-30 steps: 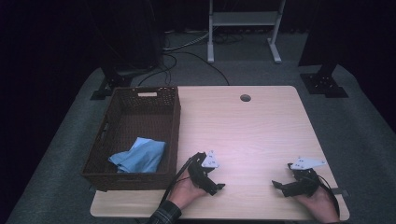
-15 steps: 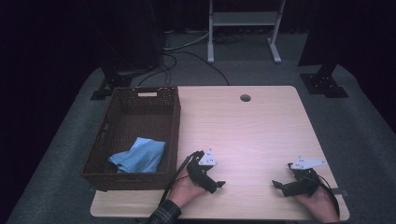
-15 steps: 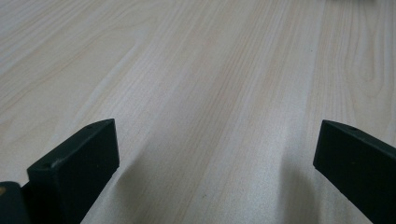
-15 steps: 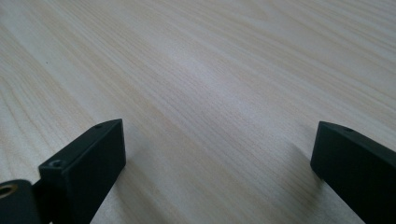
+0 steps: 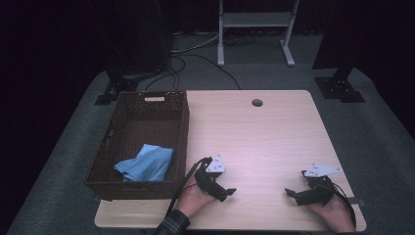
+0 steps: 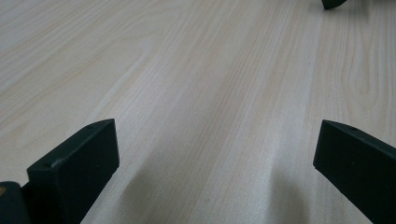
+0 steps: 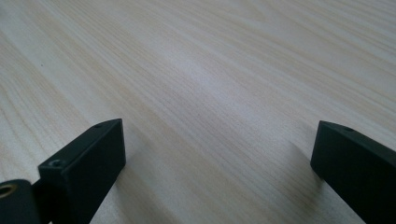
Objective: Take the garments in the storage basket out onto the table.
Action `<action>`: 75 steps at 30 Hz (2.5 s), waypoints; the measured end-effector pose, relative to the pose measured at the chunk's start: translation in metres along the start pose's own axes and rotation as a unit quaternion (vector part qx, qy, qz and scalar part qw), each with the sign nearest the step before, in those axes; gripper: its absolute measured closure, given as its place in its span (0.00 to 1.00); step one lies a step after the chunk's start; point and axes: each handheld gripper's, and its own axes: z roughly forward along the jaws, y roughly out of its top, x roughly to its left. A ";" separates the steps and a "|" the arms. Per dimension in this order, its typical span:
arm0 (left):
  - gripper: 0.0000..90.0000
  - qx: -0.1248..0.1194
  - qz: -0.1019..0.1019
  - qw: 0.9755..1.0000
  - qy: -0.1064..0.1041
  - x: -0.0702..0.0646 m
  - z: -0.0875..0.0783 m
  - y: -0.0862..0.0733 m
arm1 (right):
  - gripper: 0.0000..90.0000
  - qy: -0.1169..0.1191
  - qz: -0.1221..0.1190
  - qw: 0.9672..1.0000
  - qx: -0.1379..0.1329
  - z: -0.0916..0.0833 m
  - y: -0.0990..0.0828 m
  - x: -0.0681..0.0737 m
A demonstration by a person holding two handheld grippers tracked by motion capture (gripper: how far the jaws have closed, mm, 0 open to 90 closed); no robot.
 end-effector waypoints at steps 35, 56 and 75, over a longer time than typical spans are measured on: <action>0.00 -0.034 -0.028 0.999 0.008 0.011 -0.006 0.006 | 0.02 -0.004 0.005 1.000 0.000 0.001 0.001 0.000; 0.00 -0.030 -0.026 0.999 0.005 0.011 -0.010 0.012 | 0.02 0.000 0.000 1.000 0.000 0.001 0.001 0.000; 0.00 -0.036 -0.021 0.999 0.009 0.010 -0.016 0.019 | 0.02 0.001 0.000 1.000 0.000 0.001 0.001 0.000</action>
